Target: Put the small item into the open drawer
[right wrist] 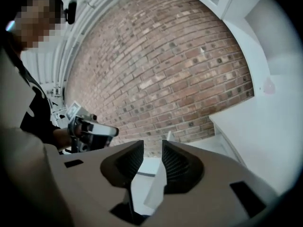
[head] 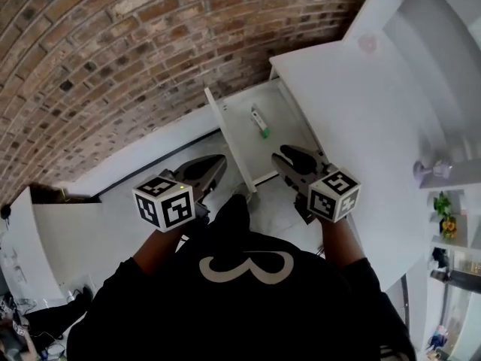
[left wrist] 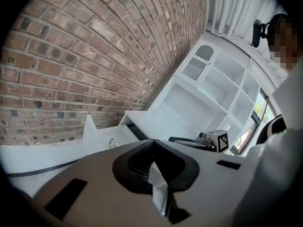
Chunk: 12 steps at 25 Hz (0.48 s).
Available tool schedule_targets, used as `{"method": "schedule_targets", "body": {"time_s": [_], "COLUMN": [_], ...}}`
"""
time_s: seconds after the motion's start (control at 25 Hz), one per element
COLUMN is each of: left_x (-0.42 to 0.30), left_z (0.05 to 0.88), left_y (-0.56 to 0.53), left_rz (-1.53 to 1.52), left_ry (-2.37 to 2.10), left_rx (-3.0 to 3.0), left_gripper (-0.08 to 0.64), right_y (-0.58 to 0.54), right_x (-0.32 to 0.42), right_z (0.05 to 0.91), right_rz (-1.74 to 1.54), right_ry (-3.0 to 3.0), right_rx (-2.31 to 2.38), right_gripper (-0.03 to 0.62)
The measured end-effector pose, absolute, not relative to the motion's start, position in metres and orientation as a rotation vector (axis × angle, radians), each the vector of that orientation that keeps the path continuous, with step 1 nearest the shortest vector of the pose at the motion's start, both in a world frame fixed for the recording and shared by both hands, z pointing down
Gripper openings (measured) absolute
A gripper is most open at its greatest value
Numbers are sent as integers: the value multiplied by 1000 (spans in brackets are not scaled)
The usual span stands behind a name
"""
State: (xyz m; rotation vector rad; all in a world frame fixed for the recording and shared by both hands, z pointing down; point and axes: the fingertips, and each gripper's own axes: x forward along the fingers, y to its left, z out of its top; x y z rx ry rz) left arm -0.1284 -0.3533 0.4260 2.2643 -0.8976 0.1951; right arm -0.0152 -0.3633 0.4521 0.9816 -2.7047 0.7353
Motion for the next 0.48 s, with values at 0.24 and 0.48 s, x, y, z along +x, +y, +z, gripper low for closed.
{"method": "schedule_targets", "body": {"time_s": [0.24,0.48], "left_x": [-109,-93], "left_z": [360,316], "left_y": [-315,-280], "left_rz": [95,87], "left_ry": [-805,-769], "left_rx": [2406,2576], "left_gripper": [2,3], "right_y": [-317,-281], "right_x": [-7,2], "right_z": [371,312], "right_rz": [592,497], "right_ry": [-2899,-3033], "right_rx": [938,967], "right_gripper": [15,9]}}
